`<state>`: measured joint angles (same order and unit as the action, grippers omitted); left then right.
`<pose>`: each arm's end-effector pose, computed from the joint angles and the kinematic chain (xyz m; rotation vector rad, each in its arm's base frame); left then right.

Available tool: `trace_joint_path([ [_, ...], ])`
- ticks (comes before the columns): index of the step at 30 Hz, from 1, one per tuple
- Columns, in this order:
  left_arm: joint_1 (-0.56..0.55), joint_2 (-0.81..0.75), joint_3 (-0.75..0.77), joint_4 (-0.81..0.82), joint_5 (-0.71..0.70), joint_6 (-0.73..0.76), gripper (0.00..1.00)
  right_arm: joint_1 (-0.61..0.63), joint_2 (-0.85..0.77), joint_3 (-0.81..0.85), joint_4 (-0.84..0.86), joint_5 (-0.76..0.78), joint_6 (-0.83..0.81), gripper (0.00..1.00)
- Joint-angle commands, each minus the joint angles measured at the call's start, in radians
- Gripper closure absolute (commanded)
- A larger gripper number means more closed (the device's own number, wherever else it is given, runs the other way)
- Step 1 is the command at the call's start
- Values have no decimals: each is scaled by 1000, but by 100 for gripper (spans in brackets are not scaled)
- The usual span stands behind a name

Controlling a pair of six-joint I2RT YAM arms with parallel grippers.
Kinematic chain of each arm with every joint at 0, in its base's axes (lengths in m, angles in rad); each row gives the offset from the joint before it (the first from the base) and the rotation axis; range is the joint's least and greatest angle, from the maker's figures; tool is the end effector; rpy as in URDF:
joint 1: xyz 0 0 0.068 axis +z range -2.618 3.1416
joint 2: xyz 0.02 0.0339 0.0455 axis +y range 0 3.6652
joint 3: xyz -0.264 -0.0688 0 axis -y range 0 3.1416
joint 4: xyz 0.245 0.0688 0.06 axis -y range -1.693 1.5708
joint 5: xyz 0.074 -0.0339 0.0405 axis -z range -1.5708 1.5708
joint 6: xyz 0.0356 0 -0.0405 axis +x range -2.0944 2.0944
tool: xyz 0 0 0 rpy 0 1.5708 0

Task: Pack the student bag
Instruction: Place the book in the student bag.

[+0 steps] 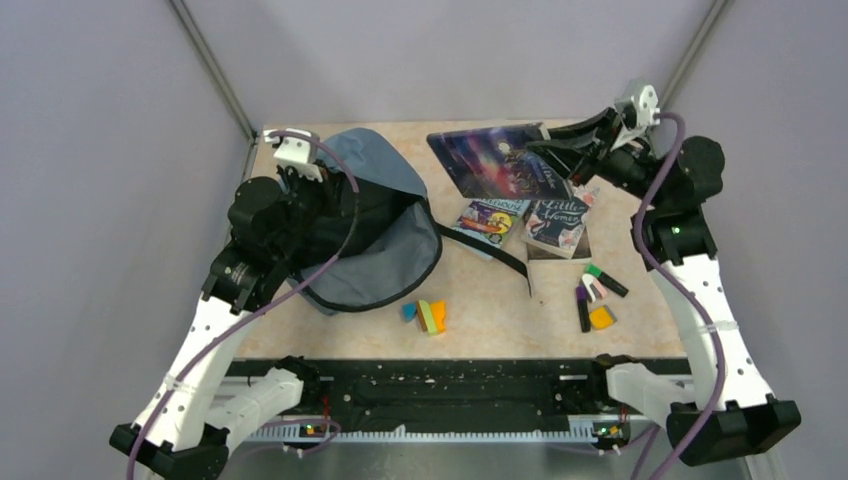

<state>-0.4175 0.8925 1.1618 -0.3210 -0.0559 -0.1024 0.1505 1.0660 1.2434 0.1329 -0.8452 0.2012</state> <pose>0.1690 -0.0728 0.4364 0.2135 1.6201 -0.3546 0.2094 0.0587 0.4767 -0.7122 1.2236 0.8226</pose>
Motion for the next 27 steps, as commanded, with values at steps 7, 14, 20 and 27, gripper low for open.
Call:
trace_joint_path([
  [7, 34, 18, 98, -6, 148, -23, 100, 181, 8, 52, 320, -219, -86, 100],
  [14, 43, 37, 113, -21, 160, -27, 100, 259, 87, 104, 409, -270, -84, 100],
  [20, 51, 49, 118, -24, 177, -32, 100, 333, 139, 142, 398, -261, -155, 100],
  [27, 54, 62, 132, -41, 204, -30, 100, 376, 224, 260, 431, -289, -162, 100],
])
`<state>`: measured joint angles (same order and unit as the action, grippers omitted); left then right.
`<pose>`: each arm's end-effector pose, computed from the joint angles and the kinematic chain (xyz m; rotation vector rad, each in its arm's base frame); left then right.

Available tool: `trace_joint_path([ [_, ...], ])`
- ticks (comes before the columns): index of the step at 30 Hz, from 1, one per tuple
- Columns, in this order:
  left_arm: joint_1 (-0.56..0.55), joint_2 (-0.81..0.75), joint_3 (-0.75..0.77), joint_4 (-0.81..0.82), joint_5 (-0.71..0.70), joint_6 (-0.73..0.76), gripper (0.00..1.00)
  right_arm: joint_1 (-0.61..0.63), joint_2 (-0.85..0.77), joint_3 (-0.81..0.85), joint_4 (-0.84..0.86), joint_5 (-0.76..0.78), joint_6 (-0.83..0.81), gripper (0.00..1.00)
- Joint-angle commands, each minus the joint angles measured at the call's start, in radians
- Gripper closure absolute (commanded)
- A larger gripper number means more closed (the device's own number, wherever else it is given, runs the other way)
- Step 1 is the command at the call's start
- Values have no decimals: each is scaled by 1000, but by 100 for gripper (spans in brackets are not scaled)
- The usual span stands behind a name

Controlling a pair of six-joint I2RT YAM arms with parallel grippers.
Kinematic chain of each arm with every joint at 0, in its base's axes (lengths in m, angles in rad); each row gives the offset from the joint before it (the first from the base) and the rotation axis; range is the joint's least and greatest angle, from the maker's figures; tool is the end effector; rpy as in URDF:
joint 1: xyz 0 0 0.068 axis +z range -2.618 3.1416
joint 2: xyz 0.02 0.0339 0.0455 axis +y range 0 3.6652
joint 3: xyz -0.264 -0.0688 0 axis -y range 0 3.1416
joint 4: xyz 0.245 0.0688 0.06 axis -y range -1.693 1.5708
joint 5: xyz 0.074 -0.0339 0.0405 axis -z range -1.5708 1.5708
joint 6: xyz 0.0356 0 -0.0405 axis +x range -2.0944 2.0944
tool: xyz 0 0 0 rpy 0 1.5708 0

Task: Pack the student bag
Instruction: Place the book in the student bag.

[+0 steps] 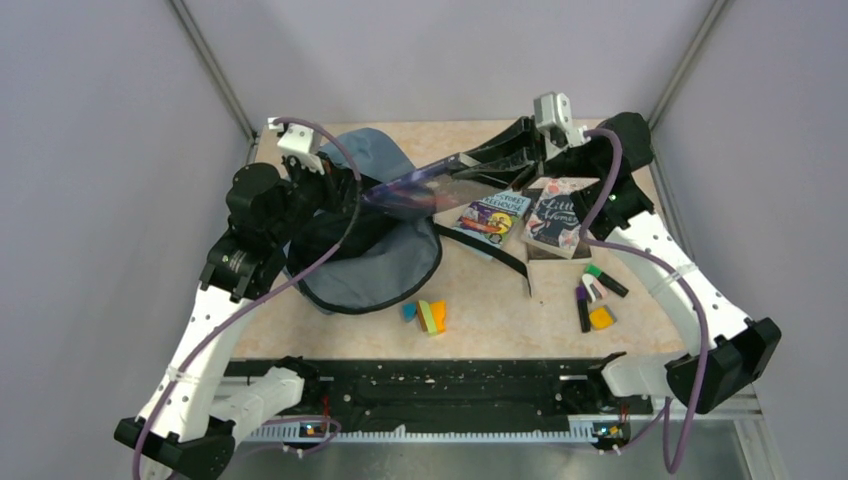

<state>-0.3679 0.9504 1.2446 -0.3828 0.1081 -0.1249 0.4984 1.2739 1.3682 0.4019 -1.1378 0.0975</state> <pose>0.1783 -0.0728 0.4471 0.2858 1.6551 -0.4625 0.2123 0.1523 0.4911 -1.2448 0.7626 1.0986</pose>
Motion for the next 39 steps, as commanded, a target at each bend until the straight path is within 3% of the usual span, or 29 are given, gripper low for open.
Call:
trace_joint_path([
  [1, 6, 2, 50, 18, 41, -6, 100, 36, 27, 150, 163, -4, -64, 100],
  [16, 14, -24, 45, 22, 35, -1, 100, 74, 155, 172, 46, -82, -144, 100],
  [27, 25, -38, 39, 23, 16, 10, 100, 74, 113, 120, -198, 1, -307, 100],
  [39, 34, -80, 22, 24, 35, 82, 100, 73, 69, 118, -335, 98, -408, 100],
])
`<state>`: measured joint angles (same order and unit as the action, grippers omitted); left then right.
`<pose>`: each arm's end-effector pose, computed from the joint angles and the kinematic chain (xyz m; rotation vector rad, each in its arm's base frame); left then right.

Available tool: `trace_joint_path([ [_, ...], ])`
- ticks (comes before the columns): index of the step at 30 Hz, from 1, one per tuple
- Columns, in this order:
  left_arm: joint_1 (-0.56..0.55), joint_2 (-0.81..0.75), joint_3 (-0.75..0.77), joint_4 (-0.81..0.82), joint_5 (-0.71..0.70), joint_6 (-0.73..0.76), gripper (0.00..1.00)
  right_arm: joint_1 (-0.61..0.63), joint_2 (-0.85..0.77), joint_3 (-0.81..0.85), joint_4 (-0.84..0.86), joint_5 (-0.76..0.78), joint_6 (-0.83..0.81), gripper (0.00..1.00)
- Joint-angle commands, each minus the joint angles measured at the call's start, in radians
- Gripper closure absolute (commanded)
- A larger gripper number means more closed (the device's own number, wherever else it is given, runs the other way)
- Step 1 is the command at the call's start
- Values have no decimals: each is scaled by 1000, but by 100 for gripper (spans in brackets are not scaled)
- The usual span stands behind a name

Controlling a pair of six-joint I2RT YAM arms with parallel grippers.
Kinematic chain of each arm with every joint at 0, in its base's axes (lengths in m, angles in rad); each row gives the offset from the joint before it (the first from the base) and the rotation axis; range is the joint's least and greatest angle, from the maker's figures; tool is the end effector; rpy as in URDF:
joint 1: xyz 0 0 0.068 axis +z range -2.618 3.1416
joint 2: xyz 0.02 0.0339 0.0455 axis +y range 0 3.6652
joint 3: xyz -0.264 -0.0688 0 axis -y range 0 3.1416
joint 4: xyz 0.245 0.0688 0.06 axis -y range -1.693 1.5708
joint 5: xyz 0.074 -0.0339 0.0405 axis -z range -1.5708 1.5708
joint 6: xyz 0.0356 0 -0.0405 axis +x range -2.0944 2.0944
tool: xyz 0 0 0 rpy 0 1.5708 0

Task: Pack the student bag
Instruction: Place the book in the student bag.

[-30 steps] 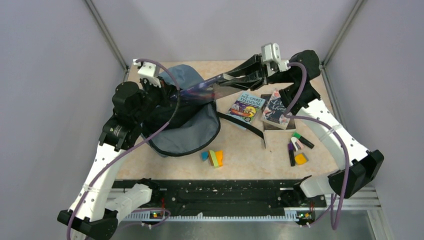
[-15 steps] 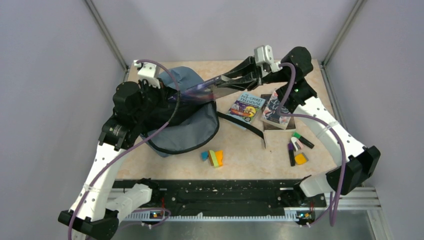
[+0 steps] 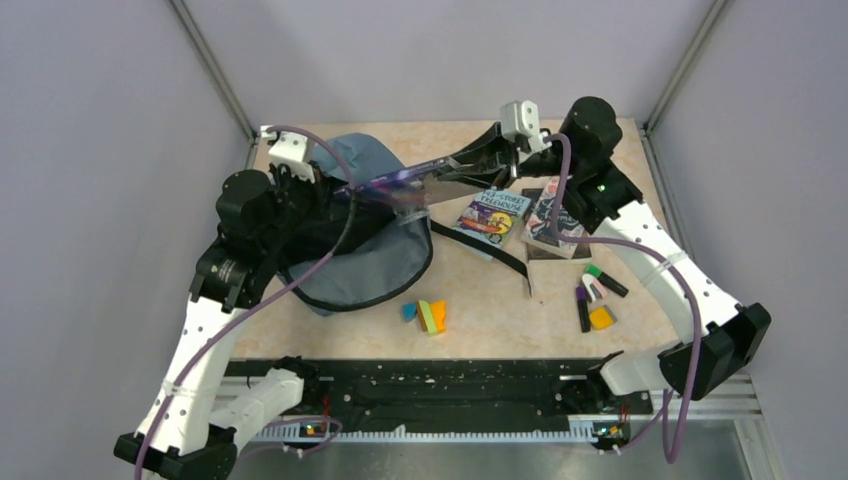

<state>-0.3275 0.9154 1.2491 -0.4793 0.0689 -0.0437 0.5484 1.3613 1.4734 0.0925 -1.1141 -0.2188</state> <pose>0.1690 -0.0600 0.4438 0.2951 1.7021 -0.3338 0.2305 0.1783 0.4770 -1.3493 0.7977 1.0157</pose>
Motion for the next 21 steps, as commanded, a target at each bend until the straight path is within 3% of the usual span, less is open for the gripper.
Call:
trace_joint_path([
  [1, -7, -47, 15, 120, 71, 4, 100, 23, -20, 14, -34, 82, -99, 100],
  [12, 9, -48, 11, 122, 51, 10, 100, 22, -35, 5, -86, 100, -139, 100],
  [21, 18, -56, -5, 136, 65, 2, 100, 22, 17, 72, -280, 52, -224, 100],
])
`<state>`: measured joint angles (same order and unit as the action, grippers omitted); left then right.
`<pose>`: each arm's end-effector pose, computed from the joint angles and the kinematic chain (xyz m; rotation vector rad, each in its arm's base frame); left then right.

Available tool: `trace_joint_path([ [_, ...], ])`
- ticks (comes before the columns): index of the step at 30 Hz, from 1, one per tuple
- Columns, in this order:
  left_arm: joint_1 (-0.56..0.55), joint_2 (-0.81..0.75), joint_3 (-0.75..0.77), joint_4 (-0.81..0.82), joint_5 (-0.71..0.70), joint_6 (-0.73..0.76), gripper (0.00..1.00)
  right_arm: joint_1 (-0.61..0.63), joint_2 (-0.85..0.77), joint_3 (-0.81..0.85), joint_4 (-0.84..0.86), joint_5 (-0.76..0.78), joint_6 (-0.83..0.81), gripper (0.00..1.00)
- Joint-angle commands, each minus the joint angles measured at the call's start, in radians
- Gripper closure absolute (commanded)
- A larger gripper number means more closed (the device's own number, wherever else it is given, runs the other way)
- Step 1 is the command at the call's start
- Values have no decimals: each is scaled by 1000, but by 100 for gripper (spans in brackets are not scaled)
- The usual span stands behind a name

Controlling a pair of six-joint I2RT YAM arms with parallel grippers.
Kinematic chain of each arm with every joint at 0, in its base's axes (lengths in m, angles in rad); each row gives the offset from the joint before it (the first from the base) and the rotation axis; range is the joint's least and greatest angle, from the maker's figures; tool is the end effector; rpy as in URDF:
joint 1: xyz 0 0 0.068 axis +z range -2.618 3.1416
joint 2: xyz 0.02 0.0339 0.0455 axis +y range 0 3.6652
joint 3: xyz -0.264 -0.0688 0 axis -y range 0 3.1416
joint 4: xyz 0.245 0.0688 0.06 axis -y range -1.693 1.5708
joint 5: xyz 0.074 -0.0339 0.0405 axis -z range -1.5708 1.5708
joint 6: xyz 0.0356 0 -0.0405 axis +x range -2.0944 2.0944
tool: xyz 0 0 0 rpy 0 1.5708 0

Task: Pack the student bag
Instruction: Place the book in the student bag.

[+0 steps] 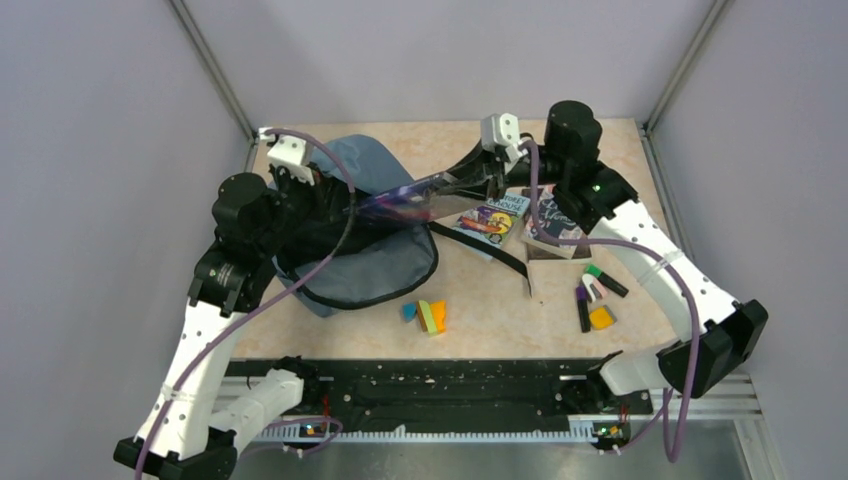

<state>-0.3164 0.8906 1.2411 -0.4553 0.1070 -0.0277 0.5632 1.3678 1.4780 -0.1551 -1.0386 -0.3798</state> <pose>0.1625 -0.0572 0.4478 0.3228 1.6557 -0.3486 0.2336 0.1838 0.4545 -1.3893 0.9487 0.9696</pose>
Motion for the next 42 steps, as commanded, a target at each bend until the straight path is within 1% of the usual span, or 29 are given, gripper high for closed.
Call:
trace_joint_path([
  [1, 8, -32, -4, 118, 49, -20, 100, 9, 18, 60, -7, -39, -46, 100],
  [6, 9, -11, -28, 153, 160, -38, 100, 49, 92, 39, 161, -74, 33, 100],
  [10, 10, 20, -31, 159, 217, -43, 100, 83, 185, 109, 203, -129, 66, 100],
  [13, 11, 33, -32, 161, 241, -49, 100, 115, 257, 181, 167, -148, 59, 100],
  [20, 12, 14, -47, 169, 245, -49, 100, 182, 385, 350, -58, -186, 2, 100],
  [24, 11, 7, -53, 179, 269, -57, 100, 234, 451, 426, -243, -110, -114, 100],
  [27, 11, 3, -53, 179, 270, -59, 100, 263, 502, 454, -289, -53, -134, 100],
  [29, 11, 0, -53, 181, 272, -60, 100, 297, 505, 403, -227, 50, -125, 100],
  [30, 11, -2, -53, 182, 273, -60, 100, 314, 496, 361, -182, 128, -130, 100],
  [32, 11, -5, -54, 181, 271, -61, 100, 368, 479, 288, -114, 245, -166, 100],
  [33, 11, -7, -54, 182, 268, -59, 100, 376, 481, 274, -95, 254, -166, 100],
  [35, 11, -11, -54, 181, 262, -56, 100, 376, 501, 275, -74, 211, -131, 100],
  [38, 11, -15, -54, 179, 256, -54, 100, 376, 538, 274, -55, 186, -82, 100],
  [41, 12, -16, -55, 180, 256, -54, 100, 376, 555, 253, -5, 219, -18, 100],
  [42, 13, -15, -54, 179, 255, -54, 100, 376, 552, 237, 17, 226, 3, 99],
])
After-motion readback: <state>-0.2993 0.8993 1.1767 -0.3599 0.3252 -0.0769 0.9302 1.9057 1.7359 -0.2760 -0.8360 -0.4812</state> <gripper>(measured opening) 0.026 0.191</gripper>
